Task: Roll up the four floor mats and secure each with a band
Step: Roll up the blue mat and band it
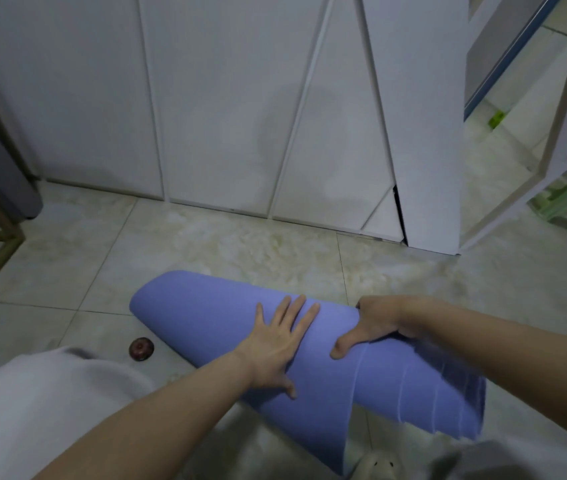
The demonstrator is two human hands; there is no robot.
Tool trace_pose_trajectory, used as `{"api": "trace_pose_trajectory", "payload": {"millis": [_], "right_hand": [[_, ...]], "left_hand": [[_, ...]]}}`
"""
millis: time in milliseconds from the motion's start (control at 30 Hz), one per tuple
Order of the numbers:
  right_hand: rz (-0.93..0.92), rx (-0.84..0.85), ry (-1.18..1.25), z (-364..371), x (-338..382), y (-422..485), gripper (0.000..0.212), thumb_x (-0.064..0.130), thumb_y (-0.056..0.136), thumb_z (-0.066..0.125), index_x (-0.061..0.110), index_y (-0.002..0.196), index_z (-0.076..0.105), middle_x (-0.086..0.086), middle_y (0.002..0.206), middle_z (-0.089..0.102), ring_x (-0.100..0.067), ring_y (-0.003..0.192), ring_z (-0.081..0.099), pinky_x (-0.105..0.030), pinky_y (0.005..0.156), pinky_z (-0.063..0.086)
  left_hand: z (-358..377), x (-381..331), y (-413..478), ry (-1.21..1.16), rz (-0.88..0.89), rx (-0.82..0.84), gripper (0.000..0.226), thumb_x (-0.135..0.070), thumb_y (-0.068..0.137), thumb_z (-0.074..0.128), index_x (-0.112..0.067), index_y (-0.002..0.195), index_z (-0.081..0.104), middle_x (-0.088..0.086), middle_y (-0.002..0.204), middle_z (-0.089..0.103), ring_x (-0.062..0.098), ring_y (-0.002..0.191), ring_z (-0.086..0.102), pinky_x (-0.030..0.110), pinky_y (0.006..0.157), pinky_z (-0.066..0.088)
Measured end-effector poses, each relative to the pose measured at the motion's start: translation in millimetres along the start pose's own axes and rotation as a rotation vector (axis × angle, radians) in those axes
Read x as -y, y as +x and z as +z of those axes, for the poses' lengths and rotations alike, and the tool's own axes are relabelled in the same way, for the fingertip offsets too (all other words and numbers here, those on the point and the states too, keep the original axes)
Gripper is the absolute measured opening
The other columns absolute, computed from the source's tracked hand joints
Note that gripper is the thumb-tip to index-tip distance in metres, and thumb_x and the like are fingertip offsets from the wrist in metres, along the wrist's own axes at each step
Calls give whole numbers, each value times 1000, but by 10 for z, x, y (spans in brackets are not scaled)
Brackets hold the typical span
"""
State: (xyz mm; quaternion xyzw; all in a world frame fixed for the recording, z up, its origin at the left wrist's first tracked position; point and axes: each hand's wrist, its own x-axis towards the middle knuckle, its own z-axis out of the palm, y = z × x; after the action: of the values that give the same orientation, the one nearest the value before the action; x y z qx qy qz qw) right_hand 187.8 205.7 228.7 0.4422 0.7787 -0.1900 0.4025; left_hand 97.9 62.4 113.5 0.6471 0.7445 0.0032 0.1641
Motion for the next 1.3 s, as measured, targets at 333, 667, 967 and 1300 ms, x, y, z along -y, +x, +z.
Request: {"api": "trace_pose_trajectory", "payload": {"millis": [333, 667, 967, 1300], "right_hand": [[-24, 158, 91, -78, -81, -142, 85, 62, 68, 71, 11, 131, 46, -6, 119, 59, -25, 105, 61, -36, 90, 51], [-167, -312, -741, 342, 254, -308, 133, 70, 62, 70, 5, 147, -8, -20, 135, 36, -37, 120, 42, -52, 99, 38], [-158, -273, -457, 63, 116, -111, 104, 63, 58, 76, 8, 132, 28, -10, 121, 50, -30, 105, 54, -44, 91, 48], [-48, -25, 116, -253, -3, -3, 79, 53, 63, 80, 7, 121, 52, -8, 112, 60, -28, 98, 61, -36, 81, 53]], "left_hand": [[-173, 81, 85, -17, 137, -84, 118, -56, 65, 73, -18, 151, 1, 2, 154, 13, 17, 142, 14, 48, 110, 16], [-276, 158, 264, -55, 154, -134, 105, -54, 55, 75, -21, 142, 24, -7, 139, 38, 12, 126, 39, 39, 99, 29], [-345, 137, 231, -144, 66, -106, 104, -46, 69, 73, -24, 149, 10, -4, 150, 21, 16, 136, 24, 44, 104, 26], [-170, 131, 123, -499, -329, -68, 61, -37, 96, 49, -10, 144, 22, 19, 135, 33, 39, 111, 51, 40, 94, 41]]}}
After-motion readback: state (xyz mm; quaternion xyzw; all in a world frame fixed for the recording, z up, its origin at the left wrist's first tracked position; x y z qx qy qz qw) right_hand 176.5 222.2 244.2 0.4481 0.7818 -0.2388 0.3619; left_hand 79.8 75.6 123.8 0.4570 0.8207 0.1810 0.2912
